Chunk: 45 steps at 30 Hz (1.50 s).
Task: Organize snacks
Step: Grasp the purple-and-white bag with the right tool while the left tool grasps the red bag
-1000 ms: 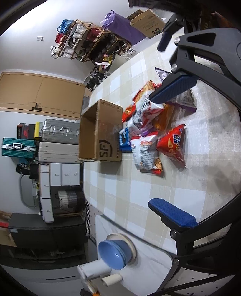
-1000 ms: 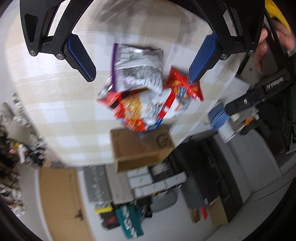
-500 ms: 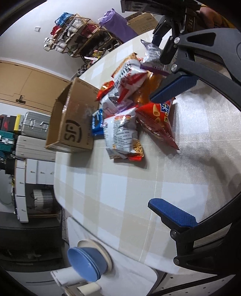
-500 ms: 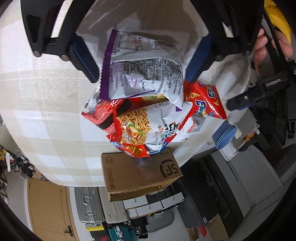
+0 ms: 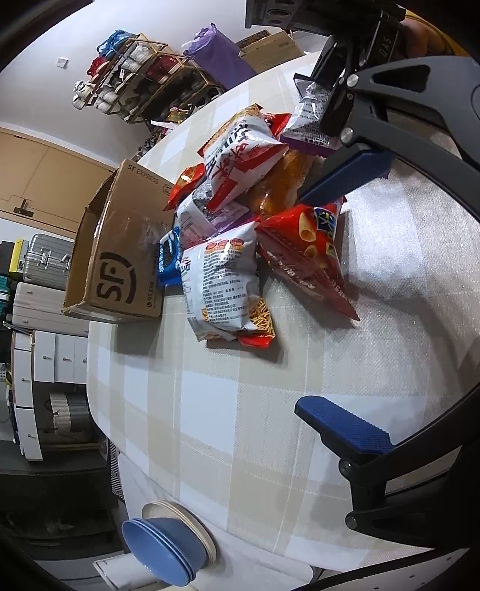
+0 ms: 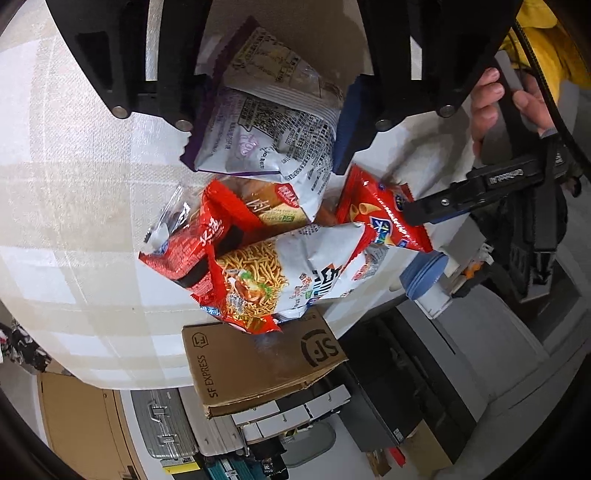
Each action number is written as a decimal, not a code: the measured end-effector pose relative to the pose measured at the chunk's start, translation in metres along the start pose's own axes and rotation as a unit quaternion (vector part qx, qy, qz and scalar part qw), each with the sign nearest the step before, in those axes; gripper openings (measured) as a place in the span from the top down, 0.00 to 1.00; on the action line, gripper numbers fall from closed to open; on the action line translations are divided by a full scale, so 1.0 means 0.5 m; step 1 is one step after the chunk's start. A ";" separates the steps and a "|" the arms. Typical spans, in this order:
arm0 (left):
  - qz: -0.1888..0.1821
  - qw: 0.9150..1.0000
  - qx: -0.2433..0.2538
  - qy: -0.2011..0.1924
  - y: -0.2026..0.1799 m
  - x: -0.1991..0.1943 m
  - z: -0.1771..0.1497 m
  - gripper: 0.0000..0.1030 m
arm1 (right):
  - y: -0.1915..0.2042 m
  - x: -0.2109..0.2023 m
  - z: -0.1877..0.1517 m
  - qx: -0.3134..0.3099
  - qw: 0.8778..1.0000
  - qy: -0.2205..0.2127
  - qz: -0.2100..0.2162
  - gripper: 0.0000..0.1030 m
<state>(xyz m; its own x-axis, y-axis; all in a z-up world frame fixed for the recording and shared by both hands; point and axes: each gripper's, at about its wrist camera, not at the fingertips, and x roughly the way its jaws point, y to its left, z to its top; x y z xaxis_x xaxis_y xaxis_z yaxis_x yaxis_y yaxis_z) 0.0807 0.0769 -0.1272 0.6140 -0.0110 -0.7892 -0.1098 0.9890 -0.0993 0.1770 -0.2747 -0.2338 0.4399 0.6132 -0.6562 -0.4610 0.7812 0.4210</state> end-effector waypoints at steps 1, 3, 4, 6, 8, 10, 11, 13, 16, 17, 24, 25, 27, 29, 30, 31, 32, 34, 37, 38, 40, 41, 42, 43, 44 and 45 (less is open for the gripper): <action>0.000 1.000 0.000 0.001 -0.003 0.003 0.002 0.01 | 0.000 -0.004 -0.002 0.001 1.000 -0.001 0.002 0.53; -0.005 1.000 0.000 0.001 -0.008 0.004 -0.001 0.01 | 0.003 -0.009 -0.006 -0.001 1.000 0.000 0.006 0.55; -0.007 1.000 0.000 0.001 -0.011 0.004 -0.001 0.01 | 0.004 -0.012 -0.007 -0.002 1.000 -0.001 0.008 0.59; -0.012 1.000 -0.002 0.001 -0.016 0.006 -0.004 0.01 | 0.007 -0.020 -0.009 -0.003 1.000 -0.006 0.013 0.61; -0.020 1.000 -0.007 0.002 -0.019 0.005 -0.009 0.01 | 0.006 -0.026 -0.013 -0.001 1.000 -0.010 0.019 0.64; -0.023 1.000 -0.009 0.002 -0.022 0.005 -0.013 0.01 | 0.004 -0.030 -0.017 0.001 1.000 -0.011 0.026 0.65; -0.024 1.000 -0.009 0.001 -0.024 0.005 -0.014 0.01 | 0.005 -0.033 -0.018 0.002 0.999 -0.012 0.029 0.66; -0.025 1.000 -0.006 0.003 -0.027 0.004 -0.014 0.01 | 0.007 -0.039 -0.021 -0.001 0.999 -0.016 0.038 0.67; -0.028 1.000 0.003 0.004 -0.035 0.003 -0.018 0.01 | 0.011 -0.049 -0.024 -0.003 0.999 -0.021 0.041 0.69; -0.026 1.000 0.005 0.003 -0.037 0.002 -0.019 0.01 | 0.010 -0.052 -0.024 -0.002 0.999 -0.023 0.043 0.70; -0.030 0.999 0.005 0.012 -0.046 0.011 -0.017 0.05 | 0.006 -0.079 -0.030 0.006 0.998 -0.041 0.051 0.74; -0.027 0.999 0.004 0.017 -0.046 0.017 -0.016 0.11 | 0.004 -0.081 -0.032 0.007 0.998 -0.042 0.053 0.74; -0.031 0.999 -0.006 0.026 -0.043 0.028 -0.015 0.15 | 0.004 -0.087 -0.037 0.004 0.997 -0.046 0.055 0.75; -0.039 0.999 -0.017 0.031 -0.040 0.037 -0.014 0.15 | 0.008 -0.090 -0.039 -0.001 0.997 -0.047 0.056 0.77; -0.042 0.998 -0.021 0.033 -0.039 0.040 -0.013 0.15 | 0.011 -0.092 -0.041 -0.005 0.997 -0.048 0.055 0.77; -0.042 0.998 -0.025 0.033 -0.039 0.042 -0.011 0.16 | 0.012 -0.092 -0.041 -0.006 0.997 -0.048 0.055 0.78; -0.043 0.998 -0.027 0.034 -0.040 0.043 -0.009 0.18 | 0.011 -0.092 -0.041 -0.007 0.997 -0.048 0.056 0.78; -0.049 0.998 -0.031 0.032 -0.043 0.044 -0.005 0.20 | 0.009 -0.092 -0.042 -0.005 0.997 -0.048 0.058 0.78; -0.052 0.997 -0.032 0.036 -0.046 0.053 0.001 0.28 | 0.005 -0.093 -0.044 0.001 0.997 -0.049 0.058 0.78; -0.053 0.997 -0.034 0.038 -0.047 0.056 0.001 0.32 | 0.003 -0.093 -0.044 0.002 0.997 -0.049 0.057 0.78; -0.057 0.997 -0.037 0.044 -0.049 0.067 0.002 0.36 | 0.002 -0.095 -0.044 0.003 0.997 -0.051 0.057 0.78; -0.059 0.996 -0.038 0.046 -0.049 0.071 0.000 0.39 | 0.003 -0.097 -0.045 0.001 0.997 -0.051 0.057 0.78; -0.064 0.996 -0.038 0.047 -0.050 0.074 -0.002 0.40 | 0.003 -0.098 -0.044 0.000 0.997 -0.053 0.055 0.78; -0.070 0.996 -0.038 0.047 -0.051 0.075 -0.005 0.44 | 0.002 -0.100 -0.044 0.001 0.997 -0.055 0.052 0.78; -0.068 0.996 -0.035 0.044 -0.053 0.074 -0.006 0.45 | 0.002 -0.102 -0.044 0.002 0.997 -0.055 0.053 0.78; -0.066 0.997 -0.030 0.039 -0.056 0.072 -0.007 0.47 | 0.003 -0.104 -0.045 0.002 0.997 -0.056 0.053 0.78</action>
<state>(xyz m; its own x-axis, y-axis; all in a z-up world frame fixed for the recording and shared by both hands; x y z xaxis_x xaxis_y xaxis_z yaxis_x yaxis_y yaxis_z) 0.1034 0.0485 -0.1550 0.5632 -0.1553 -0.8116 -0.0796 0.9674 -0.2403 0.1363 -0.3080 -0.2131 0.4722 0.7010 -0.5345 -0.5064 0.7120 0.4864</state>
